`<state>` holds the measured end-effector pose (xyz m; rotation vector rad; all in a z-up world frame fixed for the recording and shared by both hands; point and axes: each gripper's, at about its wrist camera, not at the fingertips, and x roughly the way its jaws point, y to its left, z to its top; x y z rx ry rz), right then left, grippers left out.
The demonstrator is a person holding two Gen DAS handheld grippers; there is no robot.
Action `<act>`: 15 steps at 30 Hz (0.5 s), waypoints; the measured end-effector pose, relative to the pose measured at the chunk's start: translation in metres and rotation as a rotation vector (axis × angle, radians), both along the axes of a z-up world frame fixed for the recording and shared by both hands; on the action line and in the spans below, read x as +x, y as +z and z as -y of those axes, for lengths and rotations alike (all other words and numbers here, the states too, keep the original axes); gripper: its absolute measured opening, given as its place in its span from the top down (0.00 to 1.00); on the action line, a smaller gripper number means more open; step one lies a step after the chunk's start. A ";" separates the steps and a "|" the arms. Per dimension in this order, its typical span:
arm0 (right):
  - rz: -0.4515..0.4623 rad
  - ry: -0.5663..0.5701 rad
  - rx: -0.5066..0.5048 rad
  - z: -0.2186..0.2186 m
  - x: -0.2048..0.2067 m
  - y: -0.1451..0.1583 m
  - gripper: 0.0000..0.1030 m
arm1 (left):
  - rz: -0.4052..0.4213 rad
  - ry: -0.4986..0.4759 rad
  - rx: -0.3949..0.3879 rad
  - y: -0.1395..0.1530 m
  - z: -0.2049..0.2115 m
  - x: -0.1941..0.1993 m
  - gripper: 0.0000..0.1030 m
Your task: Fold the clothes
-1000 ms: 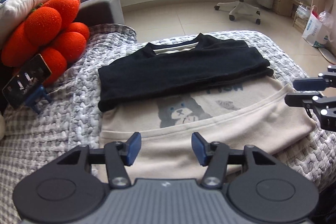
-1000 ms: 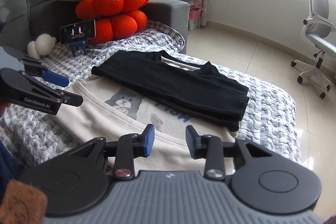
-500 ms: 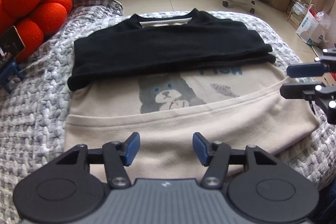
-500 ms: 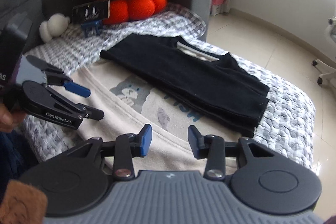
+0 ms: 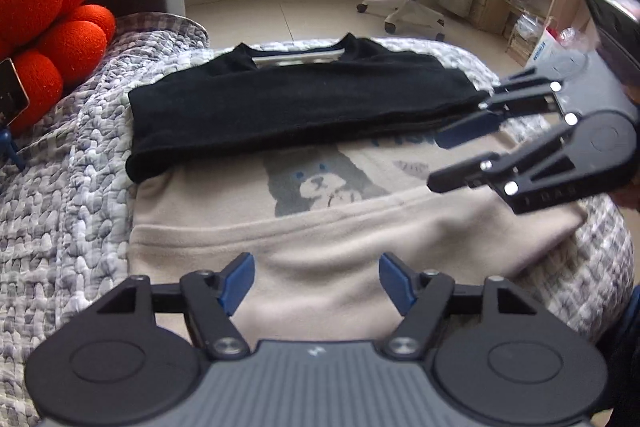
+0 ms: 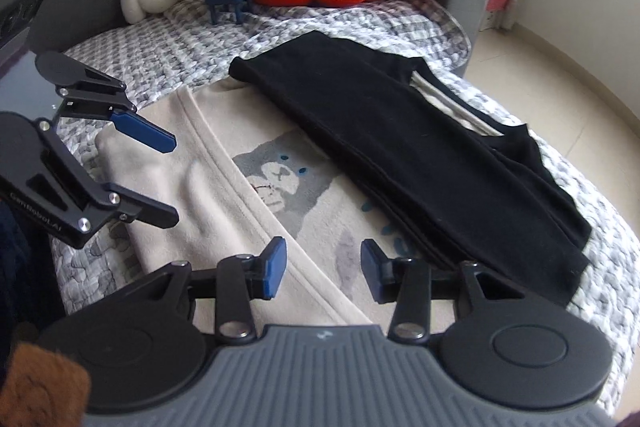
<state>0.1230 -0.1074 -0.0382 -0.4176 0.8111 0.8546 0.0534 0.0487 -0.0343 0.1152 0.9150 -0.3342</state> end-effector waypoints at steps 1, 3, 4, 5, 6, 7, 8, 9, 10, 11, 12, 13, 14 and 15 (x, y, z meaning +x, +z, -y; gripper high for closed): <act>-0.008 0.012 -0.001 -0.002 0.002 -0.002 0.56 | -0.007 -0.002 0.009 -0.003 0.000 0.000 0.32; -0.028 0.039 -0.014 -0.009 0.003 -0.008 0.56 | -0.012 -0.020 0.031 -0.008 0.003 0.001 0.32; -0.038 0.053 -0.020 -0.012 0.004 -0.011 0.56 | -0.012 -0.025 0.040 -0.009 0.003 0.001 0.32; -0.048 0.066 -0.026 -0.015 0.004 -0.013 0.56 | -0.011 -0.027 0.048 -0.011 0.004 0.001 0.32; -0.039 0.083 -0.032 -0.018 0.001 -0.015 0.56 | -0.010 -0.029 0.057 -0.012 0.004 0.002 0.32; -0.030 0.100 -0.039 -0.021 -0.002 -0.016 0.57 | -0.009 -0.032 0.065 -0.014 0.005 0.002 0.32; -0.021 0.117 -0.045 -0.024 -0.004 -0.017 0.70 | -0.008 -0.036 0.070 -0.015 0.005 0.003 0.32; -0.013 0.133 -0.049 -0.025 -0.007 -0.015 0.79 | -0.009 -0.038 0.069 -0.015 0.005 0.003 0.31; -0.006 0.148 -0.053 -0.026 -0.010 -0.013 0.93 | -0.011 -0.037 0.064 -0.014 0.004 0.004 0.31; 0.027 0.155 -0.063 -0.026 -0.015 -0.009 0.93 | -0.012 -0.038 0.061 -0.014 0.003 0.004 0.31; 0.060 0.162 -0.072 -0.026 -0.020 -0.005 0.93 | -0.014 -0.039 0.057 -0.014 0.002 0.004 0.31; 0.065 0.169 -0.054 -0.023 -0.023 0.000 0.93 | -0.014 -0.039 0.055 -0.014 0.002 0.004 0.31; 0.070 0.176 -0.036 -0.019 -0.027 0.005 0.93 | -0.015 -0.040 0.056 -0.014 0.002 0.004 0.31; 0.081 0.186 -0.035 -0.018 -0.032 0.007 0.93 | -0.015 -0.041 0.058 -0.014 0.003 0.004 0.31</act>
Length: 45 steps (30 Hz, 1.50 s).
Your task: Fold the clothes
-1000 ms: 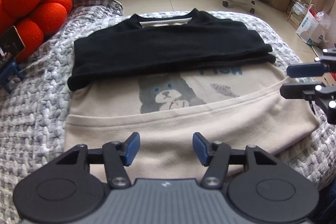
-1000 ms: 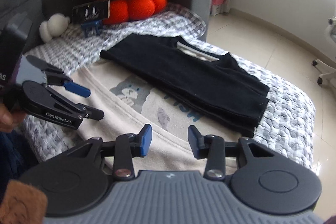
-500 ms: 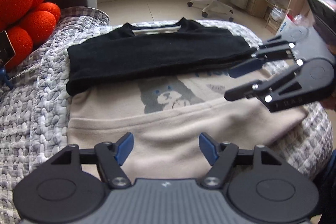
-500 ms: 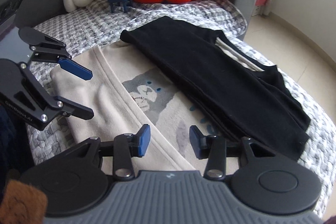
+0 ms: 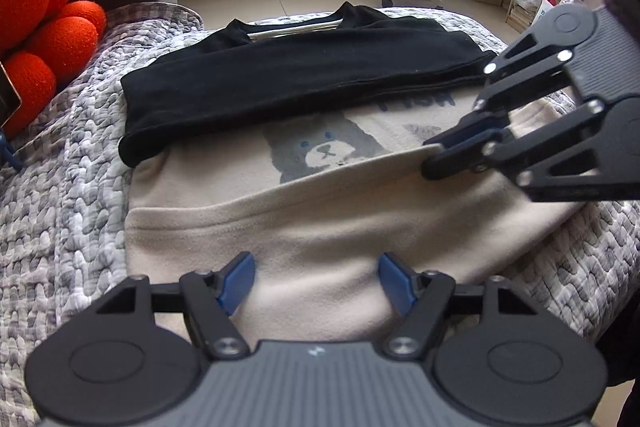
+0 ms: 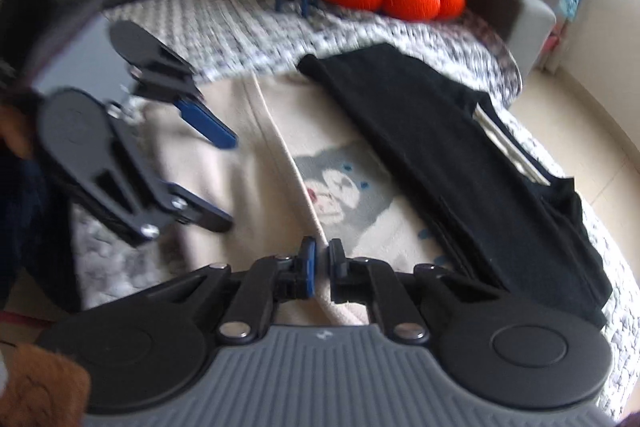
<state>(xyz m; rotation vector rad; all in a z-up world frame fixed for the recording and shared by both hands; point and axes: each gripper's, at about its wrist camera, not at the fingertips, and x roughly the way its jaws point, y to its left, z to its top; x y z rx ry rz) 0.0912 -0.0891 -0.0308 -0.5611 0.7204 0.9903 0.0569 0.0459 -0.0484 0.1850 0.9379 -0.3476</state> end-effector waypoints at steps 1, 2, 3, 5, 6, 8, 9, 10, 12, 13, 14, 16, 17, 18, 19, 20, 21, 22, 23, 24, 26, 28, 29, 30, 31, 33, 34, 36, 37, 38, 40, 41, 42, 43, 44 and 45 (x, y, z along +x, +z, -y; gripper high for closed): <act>0.011 0.010 0.002 0.001 -0.005 0.003 0.93 | 0.000 0.000 0.003 0.000 0.001 0.000 0.31; 0.019 0.036 -0.001 0.001 -0.011 0.004 0.93 | 0.001 -0.001 0.006 0.000 0.001 0.000 0.31; 0.028 0.066 -0.009 -0.001 -0.017 0.003 0.93 | 0.002 -0.002 0.009 0.000 0.002 0.000 0.31; 0.038 0.122 -0.037 -0.003 -0.030 0.001 0.93 | 0.003 -0.003 0.011 0.000 0.002 -0.001 0.31; 0.027 0.140 -0.049 -0.004 -0.031 -0.002 0.93 | 0.002 -0.003 0.010 0.000 0.002 -0.001 0.31; 0.007 0.174 -0.075 -0.008 -0.033 -0.007 0.91 | 0.002 -0.004 0.011 0.000 0.002 0.000 0.31; 0.019 0.171 -0.083 -0.009 -0.033 -0.008 0.91 | 0.002 -0.004 0.012 0.000 0.002 0.000 0.31; 0.026 0.160 -0.080 -0.009 -0.031 -0.007 0.89 | 0.002 -0.003 0.012 0.000 0.002 0.000 0.31; 0.003 0.111 -0.030 -0.004 -0.019 -0.003 0.85 | 0.001 -0.002 0.012 0.000 0.003 0.001 0.30; -0.015 0.082 0.005 -0.001 -0.012 0.000 0.84 | 0.001 -0.001 0.012 -0.001 0.003 0.001 0.30; -0.047 0.049 0.054 0.005 -0.002 0.004 0.83 | 0.001 -0.002 0.013 -0.001 0.003 0.001 0.30; -0.112 -0.012 0.137 0.013 0.015 0.008 0.81 | 0.002 -0.004 0.013 -0.001 0.003 0.000 0.29; -0.145 -0.042 0.172 0.016 0.023 0.009 0.79 | 0.002 -0.005 0.012 -0.001 0.003 0.000 0.29; -0.177 -0.072 0.207 0.019 0.031 0.009 0.78 | 0.002 -0.005 0.012 -0.001 0.003 0.000 0.29; -0.203 -0.093 0.207 0.018 0.036 0.006 0.78 | 0.003 -0.007 0.012 -0.001 0.002 0.000 0.29; -0.211 -0.094 0.183 0.014 0.037 0.002 0.78 | 0.004 -0.009 0.012 -0.001 0.002 0.000 0.29; -0.219 -0.094 0.158 0.010 0.039 -0.002 0.78 | 0.004 -0.010 0.008 0.000 0.001 0.000 0.29; -0.202 -0.089 0.132 0.007 0.037 -0.005 0.78 | 0.004 -0.010 0.004 0.000 0.000 0.000 0.29; -0.192 -0.099 0.129 0.007 0.038 -0.005 0.78 | 0.003 -0.010 -0.001 0.001 -0.001 0.000 0.29; -0.182 -0.110 0.127 0.008 0.039 -0.006 0.78 | 0.002 -0.009 0.000 0.000 0.000 0.000 0.29; -0.192 -0.179 0.137 0.013 0.049 -0.008 0.77 | 0.004 -0.011 0.009 0.000 0.002 0.001 0.29; -0.186 -0.259 0.126 0.017 0.058 -0.013 0.75 | 0.008 -0.017 0.017 -0.001 0.004 0.000 0.28; -0.188 -0.298 0.117 0.019 0.063 -0.017 0.75 | 0.007 -0.017 0.016 -0.001 0.003 0.001 0.28; -0.191 -0.336 0.109 0.020 0.067 -0.020 0.75 | 0.005 -0.016 0.012 -0.001 0.002 0.001 0.28; -0.195 -0.332 0.093 0.018 0.068 -0.023 0.75 | 0.004 -0.015 0.009 -0.001 0.002 0.001 0.28; -0.180 -0.297 0.064 0.014 0.065 -0.025 0.72 | 0.005 -0.016 0.009 -0.001 0.001 0.001 0.28; -0.162 -0.252 0.047 0.011 0.060 -0.023 0.73 | 0.005 -0.017 0.009 -0.001 0.001 0.001 0.28; -0.161 -0.171 0.052 0.011 0.050 -0.017 0.73 | 0.004 -0.017 0.008 -0.001 0.001 0.001 0.28; -0.163 -0.134 0.059 0.011 0.046 -0.014 0.74 | 0.003 -0.017 0.007 -0.001 0.001 0.001 0.28; -0.159 -0.109 0.059 0.011 0.041 -0.013 0.74 | 0.004 -0.017 0.008 -0.001 0.001 0.001 0.28; -0.153 -0.064 0.047 0.009 0.034 -0.012 0.74 | 0.005 -0.018 0.011 -0.001 0.002 0.001 0.28; -0.149 -0.043 0.036 0.008 0.032 -0.013 0.74 | 0.005 -0.018 0.012 -0.001 0.002 0.001 0.28; -0.142 -0.034 0.017 0.005 0.029 -0.015 0.74 | 0.005 -0.018 0.012 -0.001 0.002 0.002 0.28; -0.135 -0.024 -0.002 0.003 0.027 -0.017 0.74 | 0.005 -0.018 0.013 -0.001 0.002 0.001 0.28; -0.128 -0.014 -0.021 0.000 0.025 -0.019 0.74 | 0.006 -0.019 0.013 -0.001 0.002 0.001 0.28; -0.127 -0.004 -0.024 -0.003 0.025 -0.019 0.74 | 0.006 -0.019 0.014 -0.001 0.001 0.001 0.28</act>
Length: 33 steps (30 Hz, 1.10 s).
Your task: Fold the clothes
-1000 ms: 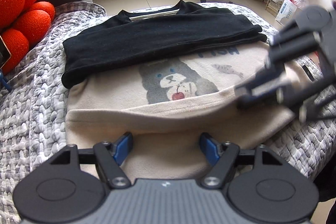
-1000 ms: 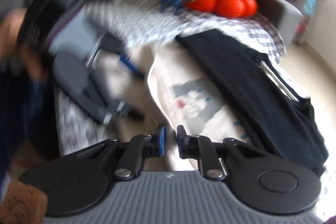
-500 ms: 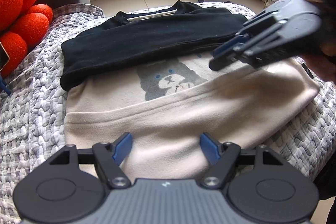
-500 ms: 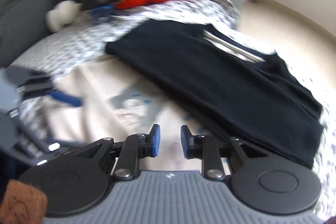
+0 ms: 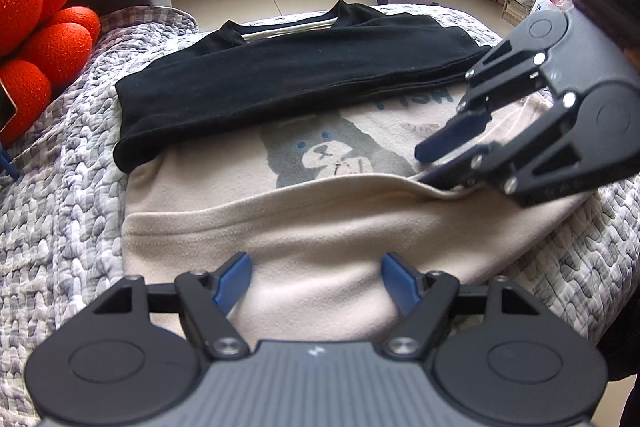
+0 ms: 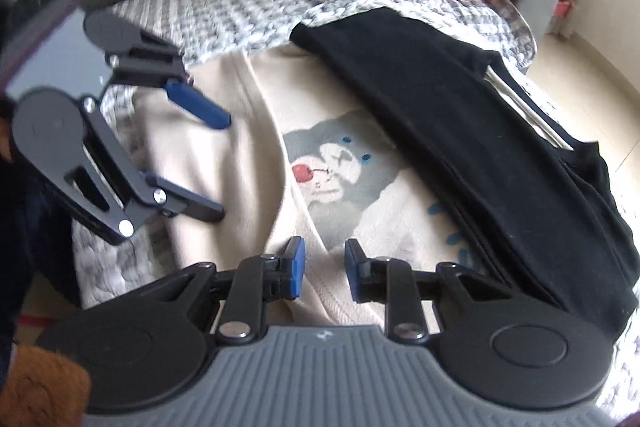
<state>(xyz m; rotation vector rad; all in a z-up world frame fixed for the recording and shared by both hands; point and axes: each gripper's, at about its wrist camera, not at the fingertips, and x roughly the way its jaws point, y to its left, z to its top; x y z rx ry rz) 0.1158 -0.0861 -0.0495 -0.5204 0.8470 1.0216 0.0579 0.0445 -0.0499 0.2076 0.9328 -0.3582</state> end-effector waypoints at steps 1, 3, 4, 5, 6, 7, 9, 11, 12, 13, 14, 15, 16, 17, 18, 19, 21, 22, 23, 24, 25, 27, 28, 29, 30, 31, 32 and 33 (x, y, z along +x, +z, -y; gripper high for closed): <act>0.001 0.010 -0.002 -0.003 0.000 0.001 0.74 | 0.000 0.000 0.000 0.000 0.000 0.000 0.28; -0.001 0.023 -0.009 -0.005 -0.001 0.000 0.74 | -0.001 -0.001 -0.001 0.001 0.000 0.000 0.28; 0.004 0.023 -0.017 -0.006 -0.001 -0.001 0.75 | -0.001 -0.001 0.000 0.001 0.000 0.000 0.28; 0.008 0.022 -0.026 -0.008 -0.001 -0.002 0.76 | 0.001 -0.003 0.003 0.001 0.000 0.000 0.28; 0.012 0.022 -0.034 -0.009 -0.002 -0.003 0.80 | 0.002 -0.004 0.005 0.001 0.000 0.000 0.28; 0.011 0.023 -0.030 -0.010 -0.002 -0.003 0.88 | 0.002 -0.005 0.005 0.001 0.000 0.000 0.28; 0.029 0.024 -0.027 -0.010 -0.005 -0.002 0.94 | 0.002 -0.006 0.003 0.001 0.000 0.000 0.28; 0.078 0.000 -0.010 -0.007 -0.006 0.004 0.95 | 0.000 -0.007 -0.007 0.003 -0.002 -0.001 0.28; 0.100 -0.017 0.007 -0.005 -0.006 0.009 0.95 | -0.005 -0.007 -0.018 0.003 -0.004 -0.001 0.28; 0.122 -0.034 0.024 -0.002 -0.006 0.015 0.95 | -0.009 -0.005 -0.031 0.004 -0.006 0.000 0.28; 0.141 -0.046 0.032 0.000 -0.006 0.018 0.95 | -0.010 0.002 -0.039 0.005 -0.008 0.000 0.28; 0.160 -0.052 0.023 0.000 -0.006 0.016 0.95 | -0.009 0.008 -0.039 0.006 -0.009 0.001 0.28; 0.175 -0.053 0.010 -0.003 -0.007 0.014 0.95 | -0.008 0.013 -0.037 0.006 -0.010 0.001 0.28; 0.192 -0.059 -0.006 -0.005 -0.007 0.010 0.95 | -0.006 0.018 -0.037 0.006 -0.011 0.002 0.28; 0.199 -0.068 -0.022 -0.008 -0.006 0.005 0.95 | -0.004 0.023 -0.038 0.007 -0.013 0.003 0.28; 0.206 -0.077 -0.037 -0.010 -0.005 0.000 0.95 | -0.004 0.031 -0.037 0.006 -0.014 0.004 0.28; 0.174 -0.060 -0.046 -0.012 -0.005 -0.007 0.94 | -0.007 0.048 -0.033 0.006 -0.016 0.006 0.28; 0.194 -0.054 -0.055 -0.013 -0.007 -0.008 0.92 | -0.009 0.052 -0.036 0.005 -0.017 0.007 0.27; 0.214 -0.056 -0.062 -0.013 -0.005 -0.005 0.90 | -0.012 0.054 -0.040 0.005 -0.019 0.008 0.27; 0.219 -0.071 -0.053 -0.009 -0.004 0.000 0.87 | -0.013 0.056 -0.043 0.006 -0.020 0.009 0.27; 0.222 -0.102 -0.031 -0.001 0.000 0.006 0.78 | -0.011 0.063 -0.047 0.007 -0.022 0.009 0.27; 0.211 -0.179 0.008 0.020 0.009 0.019 0.72 | -0.007 0.082 -0.058 0.010 -0.029 0.011 0.27; 0.211 -0.221 0.008 0.031 0.013 0.021 0.72 | -0.004 0.091 -0.063 0.011 -0.032 0.012 0.27; 0.210 -0.264 0.008 0.042 0.017 0.024 0.72 | -0.003 0.104 -0.068 0.012 -0.035 0.014 0.27; 0.205 -0.300 0.004 0.052 0.020 0.025 0.72 | -0.004 0.122 -0.075 0.013 -0.039 0.016 0.27; 0.200 -0.336 -0.001 0.061 0.023 0.026 0.72 | -0.006 0.140 -0.081 0.013 -0.043 0.019 0.27; 0.190 -0.359 -0.004 0.070 0.024 0.026 0.72 | -0.008 0.158 -0.087 0.014 -0.047 0.022 0.27; 0.182 -0.373 -0.006 0.077 0.024 0.026 0.72 | -0.011 0.174 -0.094 0.014 -0.050 0.024 0.27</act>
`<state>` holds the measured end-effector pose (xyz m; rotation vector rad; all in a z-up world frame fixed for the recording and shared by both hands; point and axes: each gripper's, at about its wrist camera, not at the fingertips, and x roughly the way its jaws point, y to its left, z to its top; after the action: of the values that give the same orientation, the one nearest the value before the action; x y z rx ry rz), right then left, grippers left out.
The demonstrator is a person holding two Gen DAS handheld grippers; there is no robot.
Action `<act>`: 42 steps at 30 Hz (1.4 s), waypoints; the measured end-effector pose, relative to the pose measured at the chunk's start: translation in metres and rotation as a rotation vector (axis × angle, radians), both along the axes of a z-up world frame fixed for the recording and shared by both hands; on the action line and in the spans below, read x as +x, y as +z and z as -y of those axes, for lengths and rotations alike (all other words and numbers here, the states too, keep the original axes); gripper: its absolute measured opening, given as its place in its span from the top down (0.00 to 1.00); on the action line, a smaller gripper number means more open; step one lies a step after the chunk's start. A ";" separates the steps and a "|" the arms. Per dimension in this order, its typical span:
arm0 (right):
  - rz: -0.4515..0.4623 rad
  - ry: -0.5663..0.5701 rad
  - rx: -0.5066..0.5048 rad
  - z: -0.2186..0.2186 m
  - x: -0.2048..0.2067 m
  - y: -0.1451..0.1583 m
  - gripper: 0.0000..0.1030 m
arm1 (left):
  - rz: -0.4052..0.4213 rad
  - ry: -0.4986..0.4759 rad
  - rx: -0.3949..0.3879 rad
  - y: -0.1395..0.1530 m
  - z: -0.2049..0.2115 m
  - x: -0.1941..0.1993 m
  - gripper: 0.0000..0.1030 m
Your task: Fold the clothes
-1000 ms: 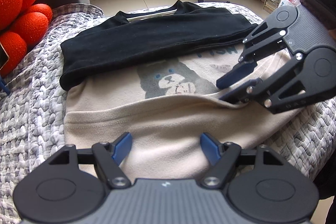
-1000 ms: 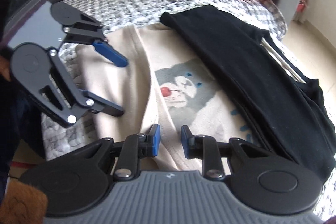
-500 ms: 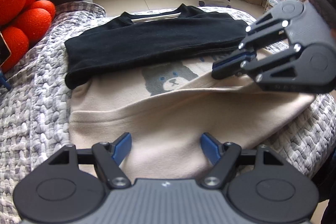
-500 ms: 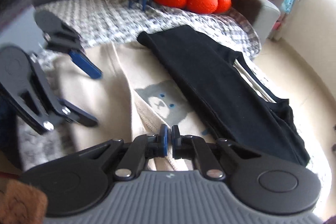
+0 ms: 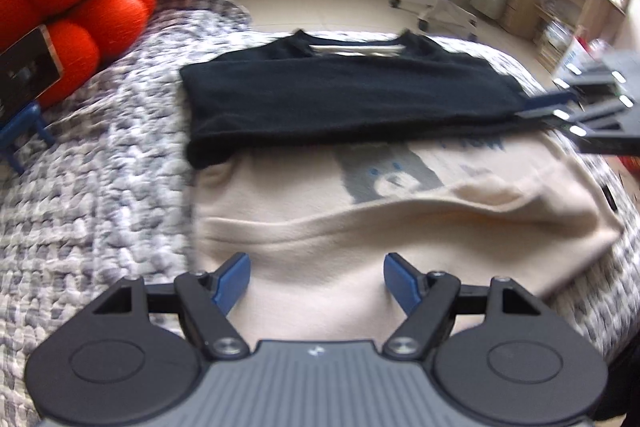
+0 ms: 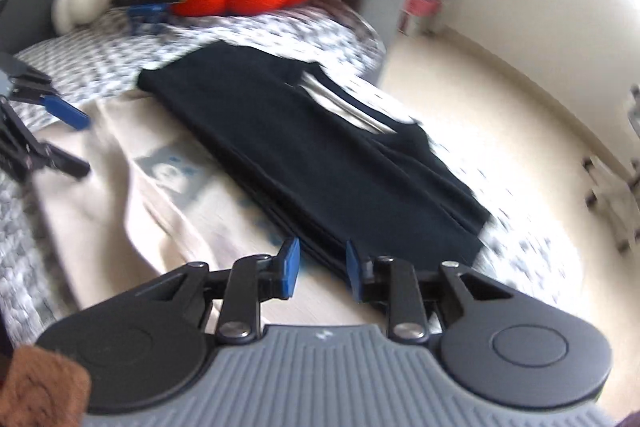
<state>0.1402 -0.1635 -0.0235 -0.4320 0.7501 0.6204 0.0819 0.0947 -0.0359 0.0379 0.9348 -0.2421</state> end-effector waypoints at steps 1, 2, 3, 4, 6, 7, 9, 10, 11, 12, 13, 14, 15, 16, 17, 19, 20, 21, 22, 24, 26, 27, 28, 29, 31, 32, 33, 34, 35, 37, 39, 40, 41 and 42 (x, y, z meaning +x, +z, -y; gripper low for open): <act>-0.009 -0.014 0.001 0.007 0.000 0.000 0.72 | -0.004 0.011 -0.002 -0.001 -0.002 0.002 0.27; -0.018 -0.028 0.002 0.014 0.001 0.001 0.72 | -0.009 0.022 -0.003 -0.001 -0.004 0.004 0.27; -0.027 -0.042 0.003 0.022 0.001 0.001 0.72 | -0.012 0.027 -0.003 -0.002 -0.005 0.006 0.27; -0.038 -0.057 0.000 0.029 -0.002 0.000 0.72 | -0.013 0.030 -0.002 -0.002 -0.005 0.007 0.27; -0.057 -0.075 0.008 0.042 -0.009 0.001 0.72 | -0.013 0.035 -0.007 -0.002 -0.007 0.007 0.27; -0.064 -0.078 0.019 0.048 -0.013 0.001 0.72 | -0.012 0.037 -0.010 -0.001 -0.008 0.007 0.27; -0.082 -0.066 0.033 0.054 -0.021 0.000 0.72 | -0.015 0.045 -0.025 -0.001 -0.010 0.008 0.27; -0.093 -0.052 0.037 0.054 -0.024 -0.002 0.72 | -0.017 0.049 -0.029 -0.001 -0.010 0.008 0.27; -0.103 -0.039 0.039 0.054 -0.027 -0.004 0.72 | -0.020 0.051 -0.028 -0.002 -0.010 0.009 0.27; -0.114 -0.034 0.008 0.049 -0.027 -0.009 0.72 | -0.021 0.051 -0.023 -0.003 -0.008 0.009 0.27; -0.125 -0.029 -0.024 0.045 -0.028 -0.014 0.72 | -0.022 0.049 -0.016 -0.003 -0.007 0.009 0.27; -0.133 -0.038 -0.070 0.040 -0.026 -0.020 0.78 | -0.022 0.047 -0.012 -0.004 -0.006 0.009 0.26; -0.136 -0.048 -0.086 0.039 -0.025 -0.023 0.81 | -0.022 0.046 -0.012 -0.004 -0.006 0.009 0.26; -0.140 -0.066 -0.078 0.040 -0.024 -0.022 0.95 | -0.023 0.049 -0.019 -0.004 -0.007 0.010 0.26; -0.150 -0.089 -0.052 0.044 -0.023 -0.020 0.97 | -0.025 0.052 -0.028 -0.004 -0.009 0.010 0.26; -0.141 -0.136 -0.029 0.053 -0.023 -0.018 0.97 | -0.028 0.059 -0.046 -0.005 -0.012 0.010 0.26; -0.136 -0.159 -0.018 0.057 -0.023 -0.017 0.97 | -0.029 0.063 -0.053 -0.004 -0.013 0.011 0.26; -0.133 -0.166 -0.018 0.059 -0.024 -0.017 0.97 | -0.030 0.068 -0.060 -0.004 -0.014 0.011 0.26; -0.129 -0.173 -0.017 0.061 -0.025 -0.017 0.97 | -0.031 0.070 -0.062 -0.004 -0.014 0.011 0.26; -0.127 -0.176 -0.006 0.062 -0.029 -0.015 0.95 | -0.030 0.070 -0.056 -0.004 -0.013 0.011 0.26; -0.120 -0.179 0.003 0.063 -0.032 -0.014 0.84 | -0.028 0.068 -0.048 -0.004 -0.011 0.011 0.26; -0.121 -0.185 0.000 0.062 -0.031 -0.015 0.80 | -0.027 0.067 -0.045 -0.004 -0.011 0.011 0.26; -0.121 -0.190 -0.003 0.061 -0.031 -0.016 0.67 | -0.026 0.067 -0.042 -0.004 -0.011 0.011 0.26; -0.122 -0.190 -0.006 0.060 -0.030 -0.017 0.63 | -0.025 0.066 -0.040 -0.004 -0.011 0.011 0.26; -0.145 -0.186 -0.007 0.055 -0.027 -0.021 0.63 | -0.025 0.065 -0.039 -0.005 -0.011 0.011 0.25; -0.148 -0.179 -0.019 0.053 -0.028 -0.023 0.79 | -0.026 0.063 -0.039 -0.005 -0.011 0.011 0.25; -0.152 -0.173 -0.030 0.051 -0.029 -0.025 0.95 | -0.025 0.062 -0.039 -0.005 -0.011 0.011 0.25; -0.147 -0.191 -0.020 0.053 -0.029 -0.023 0.95 | -0.025 0.061 -0.041 -0.005 -0.012 0.011 0.25; -0.141 -0.209 -0.009 0.055 -0.030 -0.020 0.95 | -0.025 0.061 -0.044 -0.005 -0.013 0.010 0.25; -0.124 -0.252 0.030 0.062 -0.033 -0.012 0.95 | -0.025 0.061 -0.047 -0.005 -0.013 0.010 0.25; -0.135 -0.278 0.038 0.066 -0.031 -0.014 0.95 | -0.028 0.063 -0.048 -0.005 -0.013 0.010 0.25; -0.140 -0.281 0.000 0.062 -0.030 -0.021 0.95 | -0.029 0.064 -0.049 -0.005 -0.013 0.011 0.25; -0.146 -0.284 -0.038 0.058 -0.029 -0.027 0.95 | -0.030 0.066 -0.049 -0.005 -0.012 0.011 0.25; -0.139 -0.283 -0.044 0.055 -0.030 -0.027 0.94 | -0.029 0.066 -0.047 -0.005 -0.012 0.011 0.25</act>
<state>0.1106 -0.2190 -0.0503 -0.3174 0.9400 0.3716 0.0926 0.1063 -0.0411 -0.0395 0.9572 -0.2042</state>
